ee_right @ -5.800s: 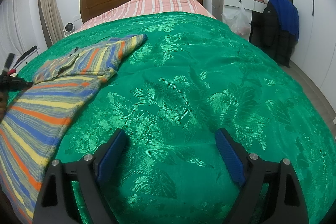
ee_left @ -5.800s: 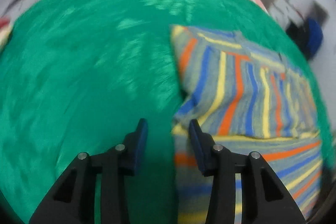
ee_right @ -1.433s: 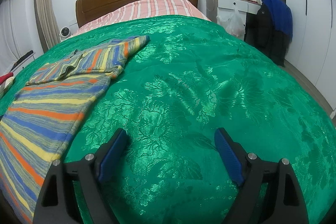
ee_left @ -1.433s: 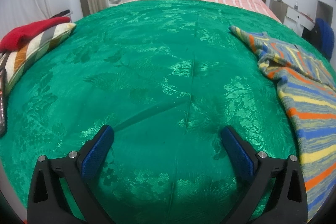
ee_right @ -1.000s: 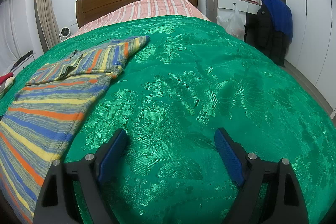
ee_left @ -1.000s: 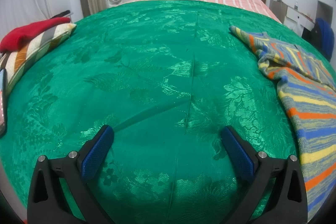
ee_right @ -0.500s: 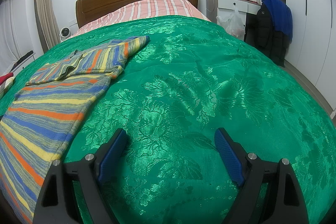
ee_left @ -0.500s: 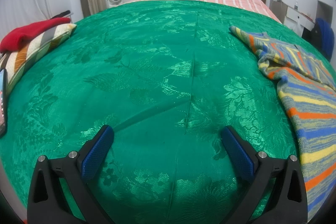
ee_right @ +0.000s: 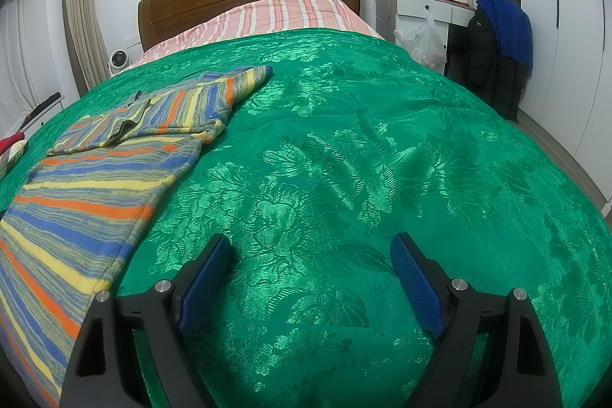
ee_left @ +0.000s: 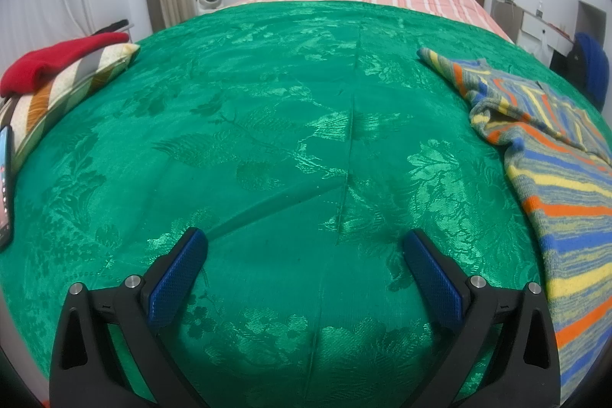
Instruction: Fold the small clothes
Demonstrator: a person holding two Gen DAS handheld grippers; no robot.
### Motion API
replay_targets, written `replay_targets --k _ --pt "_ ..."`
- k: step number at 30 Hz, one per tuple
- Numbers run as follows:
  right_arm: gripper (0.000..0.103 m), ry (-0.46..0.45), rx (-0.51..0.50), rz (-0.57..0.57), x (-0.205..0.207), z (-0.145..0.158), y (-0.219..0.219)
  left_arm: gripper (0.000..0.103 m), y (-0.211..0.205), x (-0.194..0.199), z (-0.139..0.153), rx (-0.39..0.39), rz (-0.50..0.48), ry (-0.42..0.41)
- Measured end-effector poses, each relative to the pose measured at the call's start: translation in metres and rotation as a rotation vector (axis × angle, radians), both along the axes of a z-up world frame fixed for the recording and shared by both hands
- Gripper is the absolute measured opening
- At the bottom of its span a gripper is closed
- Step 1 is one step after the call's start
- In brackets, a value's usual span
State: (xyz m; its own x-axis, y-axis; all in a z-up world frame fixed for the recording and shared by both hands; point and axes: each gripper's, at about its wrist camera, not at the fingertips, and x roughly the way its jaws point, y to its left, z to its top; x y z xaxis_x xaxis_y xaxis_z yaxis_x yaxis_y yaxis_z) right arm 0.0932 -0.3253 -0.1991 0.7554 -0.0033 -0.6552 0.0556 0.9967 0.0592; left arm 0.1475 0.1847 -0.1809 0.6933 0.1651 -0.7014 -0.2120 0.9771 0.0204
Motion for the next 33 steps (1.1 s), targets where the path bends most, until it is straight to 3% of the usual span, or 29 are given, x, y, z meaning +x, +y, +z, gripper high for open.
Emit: replay_targets --k 5,8,10,12,14,15,17,19,21,24,25,26,27,29,33 --pt "0.086 0.004 0.001 0.001 0.0 0.0 0.0 0.102 0.002 0.0 0.002 -0.015 -0.005 0.013" --pt "0.087 0.046 0.002 0.015 0.006 0.004 0.0 0.099 0.008 -0.005 0.018 -0.108 -0.046 0.096" --pt "0.087 0.138 0.012 0.038 0.013 0.017 -0.001 0.097 0.005 -0.02 0.033 -0.185 -0.115 0.105" --pt "0.087 0.161 0.127 0.111 0.004 0.042 -0.004 0.097 -0.012 -0.043 0.047 -0.223 -0.226 0.153" --pt "0.087 0.175 0.21 0.212 -0.012 0.064 0.001 0.097 -0.037 -0.067 0.049 -0.217 -0.339 0.226" --pt "0.087 0.224 0.252 0.28 -0.023 0.07 0.008 0.097 -0.054 -0.08 0.045 -0.19 -0.39 0.267" --pt "0.087 0.361 0.326 0.392 -0.043 0.068 0.026 0.084 -0.081 -0.098 0.033 -0.128 -0.455 0.338" --pt "0.085 0.454 0.328 0.448 -0.063 0.057 0.042 0.068 -0.102 -0.107 0.02 -0.094 -0.5 0.41" --pt "0.07 0.533 0.321 0.46 -0.077 0.044 0.051 0.065 -0.114 -0.112 0.014 -0.046 -0.519 0.426" --pt "0.065 0.592 0.313 0.438 -0.088 0.023 0.059 0.062 -0.115 -0.108 0.013 -0.043 -0.513 0.439" --pt "0.061 0.596 0.315 0.439 -0.089 0.018 0.061 0.05 -0.112 -0.106 0.012 -0.054 -0.503 0.447" --pt "0.043 0.614 0.329 0.446 -0.089 0.013 0.065 0.016 -0.109 -0.103 0.012 -0.065 -0.493 0.459" --pt "0.009 0.647 0.335 0.458 -0.088 0.005 0.07 0.004 -0.104 -0.101 0.012 -0.099 -0.492 0.483" --pt "0.006 0.666 0.303 0.475 -0.091 0.003 0.075 0.003 -0.093 -0.101 0.018 -0.165 -0.475 0.489" --pt "0.006 0.576 0.374 0.449 -0.092 0.04 0.06 0.003 -0.072 -0.096 0.055 -0.318 -0.468 0.394"
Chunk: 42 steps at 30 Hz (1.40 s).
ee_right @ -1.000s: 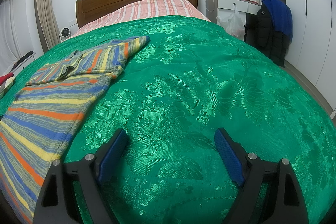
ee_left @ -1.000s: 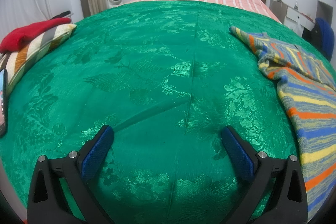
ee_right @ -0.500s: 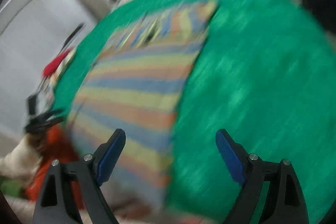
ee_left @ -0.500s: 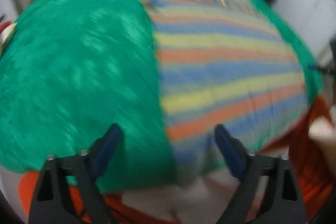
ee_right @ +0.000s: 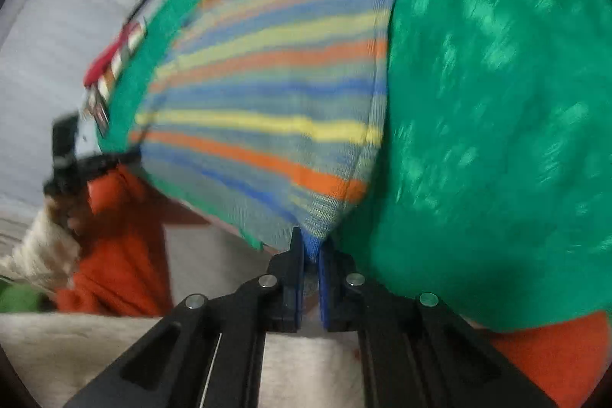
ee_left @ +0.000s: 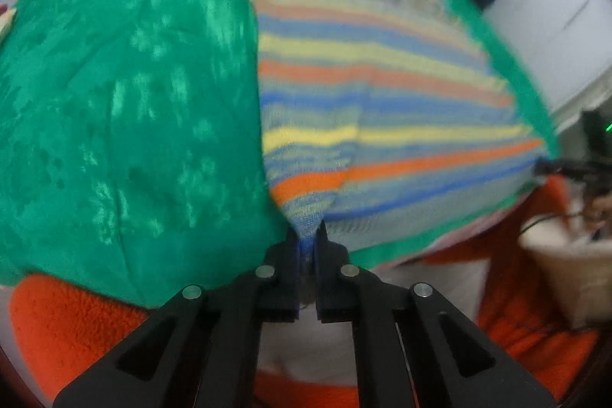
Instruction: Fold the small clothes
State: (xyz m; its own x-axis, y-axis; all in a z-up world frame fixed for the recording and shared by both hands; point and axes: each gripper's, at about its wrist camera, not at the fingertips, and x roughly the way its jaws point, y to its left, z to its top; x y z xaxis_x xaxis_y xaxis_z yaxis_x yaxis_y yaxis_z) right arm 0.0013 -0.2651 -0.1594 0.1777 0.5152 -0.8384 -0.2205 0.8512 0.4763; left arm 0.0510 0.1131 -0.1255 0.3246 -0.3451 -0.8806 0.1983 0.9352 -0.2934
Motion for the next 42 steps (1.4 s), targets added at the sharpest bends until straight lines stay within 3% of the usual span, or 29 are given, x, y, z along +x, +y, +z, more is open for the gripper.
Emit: replay_targets --k 3,5,8,14,15,16,17,19,20,22,24,28,30,31,32,33,34,35,39,40,42 --pt "0.006 -0.084 0.075 -0.07 0.02 0.026 -0.016 0.003 0.012 0.03 0.025 -0.108 0.041 -0.064" --pt "0.006 -0.129 0.096 -0.1 0.041 0.035 -0.022 0.003 0.018 0.062 0.036 -0.138 0.065 -0.099" --pt "0.006 -0.212 0.081 -0.147 0.093 0.046 -0.027 0.003 0.021 0.131 0.05 -0.111 0.089 -0.172" --pt "0.006 -0.342 0.037 -0.244 0.246 0.067 -0.028 0.005 0.016 0.273 0.06 -0.063 0.204 -0.21" --pt "0.006 -0.359 0.046 -0.27 0.273 0.068 -0.029 0.007 0.011 0.29 0.055 -0.057 0.237 -0.218" --pt "0.006 -0.371 0.053 -0.289 0.289 0.066 -0.031 0.018 0.01 0.315 0.051 -0.044 0.279 -0.224" --pt "0.009 -0.383 0.07 -0.32 0.315 0.063 -0.032 0.04 0.007 0.331 0.044 -0.015 0.303 -0.213" --pt "0.031 -0.374 0.049 -0.415 0.359 0.046 -0.035 0.048 0.011 0.353 0.028 0.064 0.369 -0.181" --pt "0.039 -0.378 0.021 -0.443 0.365 0.042 -0.036 0.049 0.017 0.353 0.023 0.05 0.388 -0.175" --pt "0.039 -0.385 -0.002 -0.47 0.365 0.034 -0.038 0.053 0.036 0.34 0.015 -0.04 0.4 -0.16" --pt "0.039 -0.371 0.004 -0.448 0.349 0.026 -0.042 0.057 0.051 0.314 0.008 -0.079 0.386 -0.137" --pt "0.04 -0.329 -0.029 -0.346 0.308 0.021 -0.043 0.071 0.037 0.264 0.002 -0.123 0.291 -0.122" --pt "0.044 -0.29 -0.089 -0.327 0.285 0.018 -0.04 0.071 0.018 0.249 -0.003 -0.104 0.246 -0.113" --pt "0.047 -0.268 -0.104 -0.327 0.275 0.016 -0.04 0.066 0.008 0.245 -0.008 -0.07 0.228 -0.108" --pt "0.051 -0.239 -0.116 -0.332 0.264 0.012 -0.04 0.029 -0.003 0.24 -0.011 -0.032 0.207 -0.107" --pt "0.049 -0.203 -0.107 -0.326 0.257 0.006 -0.039 0.006 -0.015 0.237 -0.018 0.011 0.179 -0.087" --pt "0.04 -0.163 -0.103 -0.302 0.256 -0.001 -0.037 0.005 -0.021 0.235 -0.022 0.037 0.163 -0.07" --pt "0.007 -0.122 -0.123 -0.279 0.253 -0.01 -0.034 0.004 -0.025 0.229 -0.02 0.061 0.158 -0.082" --pt "0.0 -0.142 -0.151 -0.302 0.218 0.003 -0.041 0.002 -0.015 0.206 -0.01 0.097 0.14 -0.101" --pt "0.0 -0.139 -0.221 -0.305 0.212 -0.001 -0.043 0.002 -0.015 0.206 -0.017 0.111 0.134 -0.084" --pt "0.0 -0.095 -0.21 -0.324 0.21 -0.019 -0.052 0.005 -0.017 0.205 -0.024 0.121 0.129 -0.088"
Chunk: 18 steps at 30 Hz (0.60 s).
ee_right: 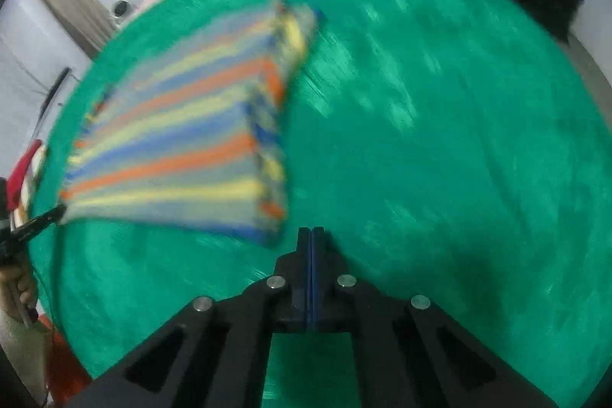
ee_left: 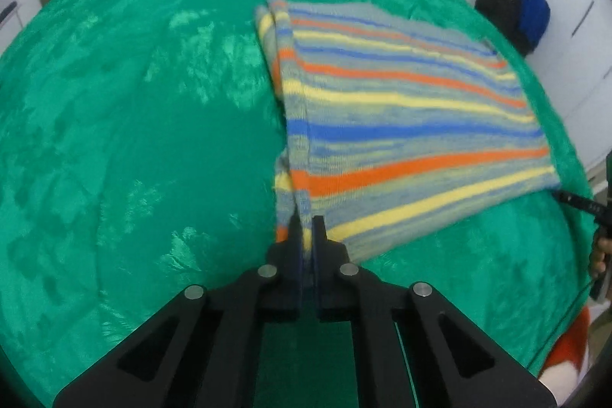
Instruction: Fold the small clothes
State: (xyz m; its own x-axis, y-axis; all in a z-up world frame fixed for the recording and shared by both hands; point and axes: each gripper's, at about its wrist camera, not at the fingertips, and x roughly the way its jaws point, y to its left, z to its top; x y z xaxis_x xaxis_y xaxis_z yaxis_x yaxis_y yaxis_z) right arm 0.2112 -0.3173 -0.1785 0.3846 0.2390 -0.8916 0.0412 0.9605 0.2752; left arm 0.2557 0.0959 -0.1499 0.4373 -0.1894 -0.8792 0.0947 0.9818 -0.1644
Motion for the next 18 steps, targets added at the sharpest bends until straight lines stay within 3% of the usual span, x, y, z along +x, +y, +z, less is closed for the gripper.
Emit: replay_targets --k 1,3,4,5,6,7,8,11,15,18 --pt "0.0 -0.014 0.057 -0.028 -0.001 -0.005 -0.008 0.008 0.0 -0.002 0.002 0.005 0.004 -0.02" --pt "0.003 -0.067 0.105 -0.057 -0.009 -0.001 -0.016 0.023 0.009 -0.014 0.006 -0.028 0.049 -0.026" --pt "0.006 -0.108 0.085 -0.058 -0.018 0.005 -0.017 0.049 0.014 -0.02 0.007 -0.04 0.08 -0.028" --pt "0.02 -0.13 0.07 -0.054 -0.023 0.008 -0.017 0.068 0.018 -0.031 0.013 -0.044 0.11 -0.049" --pt "0.044 -0.17 0.059 -0.047 -0.035 0.012 -0.017 0.074 0.022 -0.044 0.019 -0.031 0.136 -0.094" --pt "0.056 -0.213 0.053 -0.051 -0.047 0.015 -0.018 0.08 0.026 -0.054 0.022 -0.006 0.156 -0.132" --pt "0.068 -0.242 0.043 -0.06 -0.055 0.016 -0.018 0.085 0.029 -0.064 0.024 0.032 0.179 -0.162" --pt "0.069 -0.342 -0.042 -0.095 -0.086 0.019 -0.018 0.09 0.04 -0.082 0.018 0.135 0.259 -0.219" --pt "0.07 -0.366 -0.081 -0.131 -0.099 0.003 -0.017 0.093 0.046 -0.089 -0.013 0.25 0.302 -0.239" --pt "0.076 -0.406 -0.098 -0.124 -0.106 -0.003 -0.015 0.1 0.048 -0.107 -0.028 0.254 0.332 -0.335"
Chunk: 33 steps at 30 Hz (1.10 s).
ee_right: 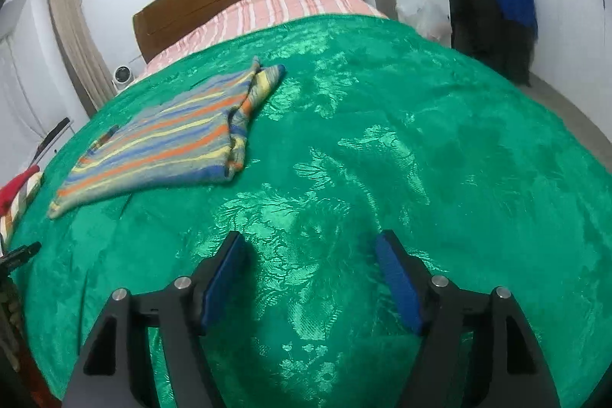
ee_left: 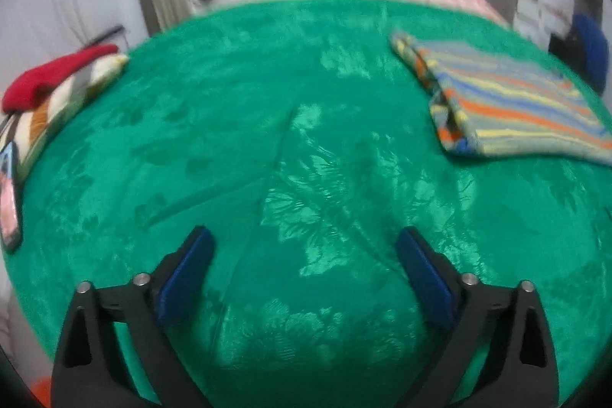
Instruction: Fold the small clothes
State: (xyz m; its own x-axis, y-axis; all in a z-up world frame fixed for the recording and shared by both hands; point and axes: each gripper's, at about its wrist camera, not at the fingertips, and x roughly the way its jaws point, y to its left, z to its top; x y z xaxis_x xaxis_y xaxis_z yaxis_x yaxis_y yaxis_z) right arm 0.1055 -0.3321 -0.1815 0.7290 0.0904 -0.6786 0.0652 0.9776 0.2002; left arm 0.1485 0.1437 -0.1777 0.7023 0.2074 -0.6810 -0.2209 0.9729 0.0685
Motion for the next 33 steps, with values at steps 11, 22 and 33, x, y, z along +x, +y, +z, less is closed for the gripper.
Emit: replay_targets --k 11,22,33 --pt "0.084 -0.032 0.011 0.035 -0.002 -0.006 0.002 0.102 0.004 -0.003 -0.005 0.002 0.013 -0.023" --pt "0.084 -0.04 0.014 0.036 -0.003 -0.007 0.001 0.102 0.003 -0.005 -0.006 0.003 0.013 -0.026" --pt "0.084 -0.046 0.026 0.037 -0.004 -0.006 0.0 0.099 -0.068 -0.017 0.048 0.101 -0.189 -0.029"
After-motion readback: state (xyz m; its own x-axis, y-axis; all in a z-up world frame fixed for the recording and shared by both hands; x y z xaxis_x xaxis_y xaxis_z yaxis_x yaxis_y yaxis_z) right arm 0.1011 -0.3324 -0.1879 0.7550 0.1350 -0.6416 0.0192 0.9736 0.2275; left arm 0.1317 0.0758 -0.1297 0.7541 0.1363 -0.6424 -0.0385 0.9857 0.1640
